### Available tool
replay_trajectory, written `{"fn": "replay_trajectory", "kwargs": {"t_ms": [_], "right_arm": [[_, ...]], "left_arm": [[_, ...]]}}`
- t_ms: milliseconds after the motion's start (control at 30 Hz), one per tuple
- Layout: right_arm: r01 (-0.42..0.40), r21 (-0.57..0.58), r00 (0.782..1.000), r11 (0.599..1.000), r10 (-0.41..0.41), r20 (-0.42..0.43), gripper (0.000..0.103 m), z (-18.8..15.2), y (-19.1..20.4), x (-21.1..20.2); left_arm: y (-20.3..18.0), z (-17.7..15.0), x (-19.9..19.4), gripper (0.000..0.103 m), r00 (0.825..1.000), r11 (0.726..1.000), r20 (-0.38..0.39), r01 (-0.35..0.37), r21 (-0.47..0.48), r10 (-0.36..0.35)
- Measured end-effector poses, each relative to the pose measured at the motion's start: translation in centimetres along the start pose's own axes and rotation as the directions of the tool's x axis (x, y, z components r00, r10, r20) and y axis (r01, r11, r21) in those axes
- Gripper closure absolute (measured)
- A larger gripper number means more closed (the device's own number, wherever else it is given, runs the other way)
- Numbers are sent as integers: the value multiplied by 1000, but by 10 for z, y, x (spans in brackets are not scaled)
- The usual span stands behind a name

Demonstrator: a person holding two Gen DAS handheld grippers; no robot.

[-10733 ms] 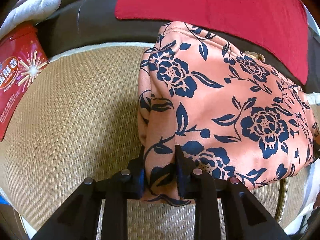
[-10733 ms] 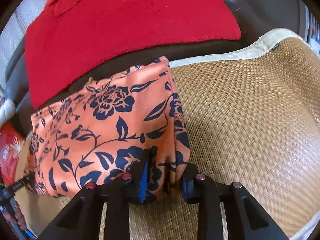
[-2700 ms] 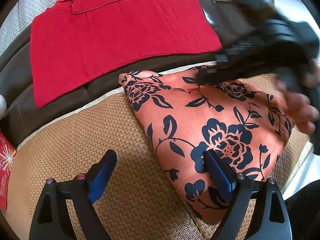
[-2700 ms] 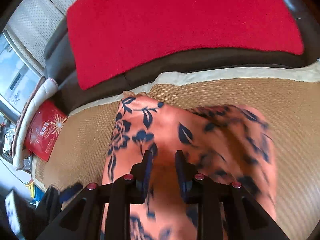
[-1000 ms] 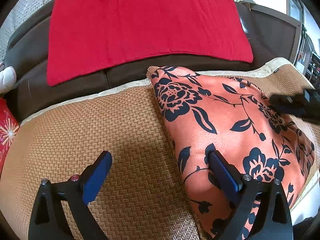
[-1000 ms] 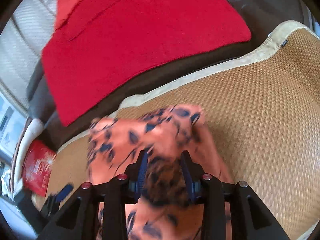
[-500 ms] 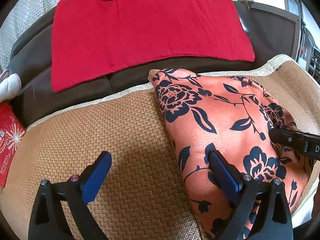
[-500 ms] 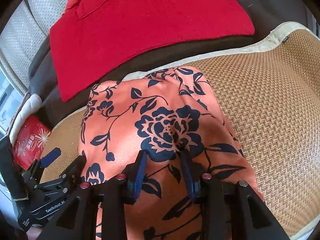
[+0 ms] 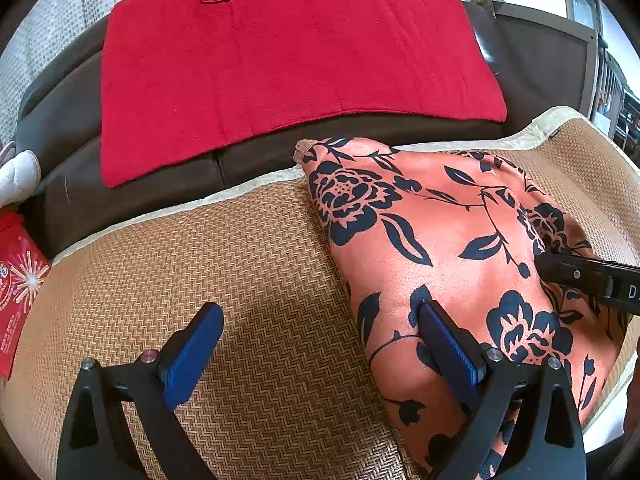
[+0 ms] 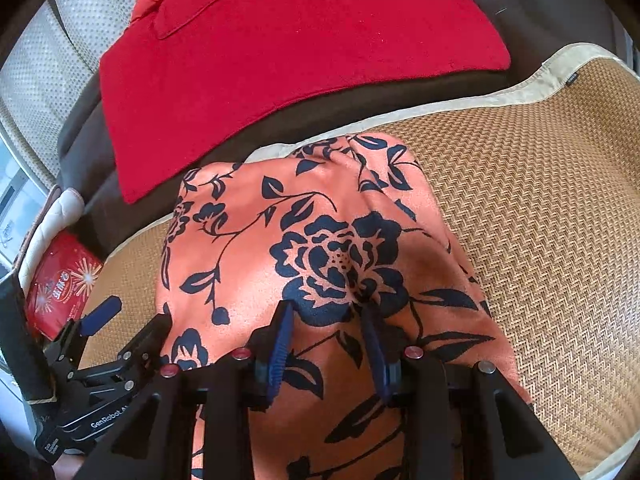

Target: Fold small clothes

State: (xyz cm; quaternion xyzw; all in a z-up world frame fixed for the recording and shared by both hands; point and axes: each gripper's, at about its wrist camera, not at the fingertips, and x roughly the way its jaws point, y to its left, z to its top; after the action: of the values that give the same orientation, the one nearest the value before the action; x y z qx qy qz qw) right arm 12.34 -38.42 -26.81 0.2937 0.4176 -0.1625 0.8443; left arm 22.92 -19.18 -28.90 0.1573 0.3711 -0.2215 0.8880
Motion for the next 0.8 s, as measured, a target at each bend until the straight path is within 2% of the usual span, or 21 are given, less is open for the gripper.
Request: {"fn": "replay_trajectory", "kwargs": {"t_ms": [100, 167, 267, 333, 400, 467, 533, 600, 667, 700, 800], "right_arm": [[3, 15, 1000, 1000, -3, -17, 62, 5, 4, -4], [-34, 18, 999, 999, 34, -29, 62, 15, 11, -7], [-98, -56, 995, 994, 98, -7, 62, 41, 35, -8], [-159, -93, 987, 983, 157, -32, 62, 63, 50, 5], [-236, -94, 970, 967, 229, -79, 62, 86, 64, 26], [-260, -110, 962, 959, 248, -112, 62, 99, 77, 44], [-282, -96, 953, 955, 266, -147, 62, 108, 88, 70], [-280, -66, 946, 958, 264, -186, 63, 112, 92, 99], [-211, -83, 957, 974, 189, -222, 63, 108, 91, 130], [-226, -56, 951, 973, 208, -230, 63, 108, 87, 140], [-239, -42, 951, 970, 225, -212, 63, 112, 87, 127]], "left_arm": [[-1, 1, 0, 5, 1000, 1000, 1, -8, 2, 8], [-1, 0, 0, 5, 1000, 1000, 2, -7, 6, 7], [-1, 1, -1, 5, 1000, 1000, -1, 1, 7, -1], [2, 2, 0, 5, 1000, 1000, -8, 16, 3, -16], [6, 3, 0, 5, 999, 999, -14, 42, -12, -42], [12, 5, 0, 5, 998, 998, -7, 59, -26, -59], [18, 6, -4, 5, 999, 998, 23, 46, -33, -46], [22, 7, -5, 5, 999, 999, 36, 40, -35, -39], [22, 4, 4, 5, 999, 999, 8, 40, -26, -40], [22, 3, 8, 5, 999, 999, -5, 40, -21, -40], [24, 4, 8, 5, 998, 998, -8, 55, -26, -55]]}}
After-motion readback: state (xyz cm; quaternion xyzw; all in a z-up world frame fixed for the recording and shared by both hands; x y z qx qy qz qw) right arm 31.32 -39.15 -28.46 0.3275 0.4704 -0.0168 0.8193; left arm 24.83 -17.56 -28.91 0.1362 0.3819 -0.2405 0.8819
